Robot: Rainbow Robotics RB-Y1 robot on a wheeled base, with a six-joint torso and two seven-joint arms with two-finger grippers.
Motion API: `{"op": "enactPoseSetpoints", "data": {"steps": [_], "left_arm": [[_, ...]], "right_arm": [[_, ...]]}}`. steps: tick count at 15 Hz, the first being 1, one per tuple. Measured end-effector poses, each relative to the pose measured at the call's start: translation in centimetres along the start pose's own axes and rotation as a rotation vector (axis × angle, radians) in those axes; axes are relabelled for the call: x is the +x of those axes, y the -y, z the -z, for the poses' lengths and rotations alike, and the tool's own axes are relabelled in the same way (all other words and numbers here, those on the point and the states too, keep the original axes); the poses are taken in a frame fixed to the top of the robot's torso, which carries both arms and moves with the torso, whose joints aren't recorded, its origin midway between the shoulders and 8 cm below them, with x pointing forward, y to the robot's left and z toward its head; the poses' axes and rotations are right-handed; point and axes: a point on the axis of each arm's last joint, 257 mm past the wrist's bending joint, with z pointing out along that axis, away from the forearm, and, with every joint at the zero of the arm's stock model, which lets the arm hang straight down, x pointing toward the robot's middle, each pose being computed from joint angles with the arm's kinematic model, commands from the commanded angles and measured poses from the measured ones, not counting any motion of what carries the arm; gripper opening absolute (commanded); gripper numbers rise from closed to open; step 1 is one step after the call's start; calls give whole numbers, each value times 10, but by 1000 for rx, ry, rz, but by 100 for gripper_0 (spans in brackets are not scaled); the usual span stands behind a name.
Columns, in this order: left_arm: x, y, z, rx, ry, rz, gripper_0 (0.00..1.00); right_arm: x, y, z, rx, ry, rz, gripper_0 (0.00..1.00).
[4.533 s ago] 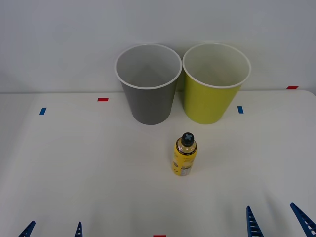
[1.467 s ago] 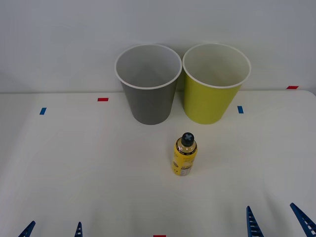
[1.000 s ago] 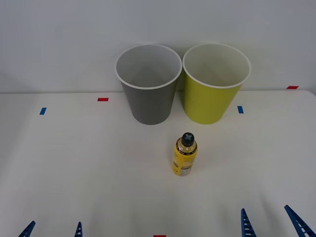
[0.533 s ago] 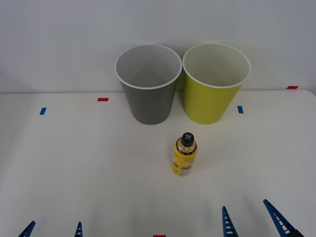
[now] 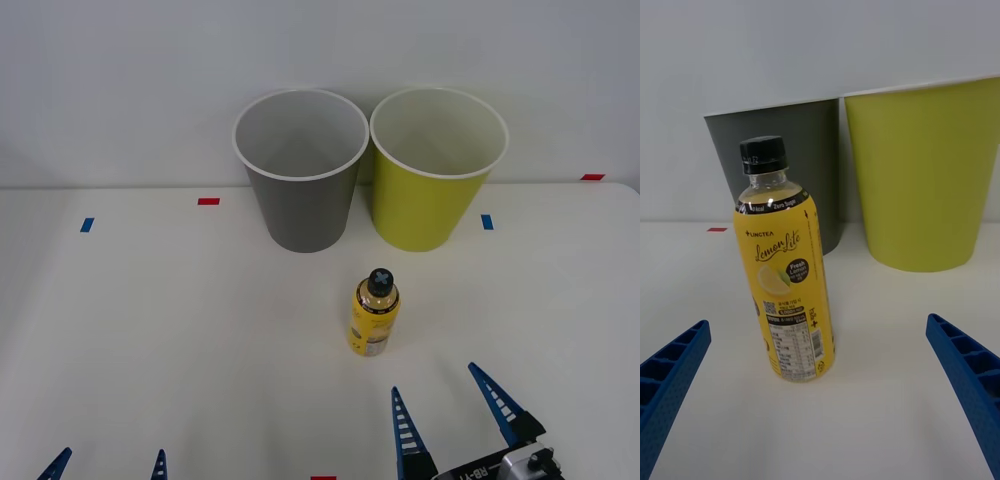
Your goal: Put cans in the gray bin and PET bottles in the light green bin.
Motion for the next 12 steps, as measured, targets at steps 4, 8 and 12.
{"op": "enactPoseSetpoints", "data": {"steps": [4,8,12], "left_arm": [[0,0,0,0,0,0,100],[0,0,0,0,0,0,100],[0,0,0,0,0,0,100]], "right_arm": [[12,-6,-31,-27,28,17,100],[9,-24,-72,-64,43,12,100],[6,-33,-102,-73,25,15,100]]}}
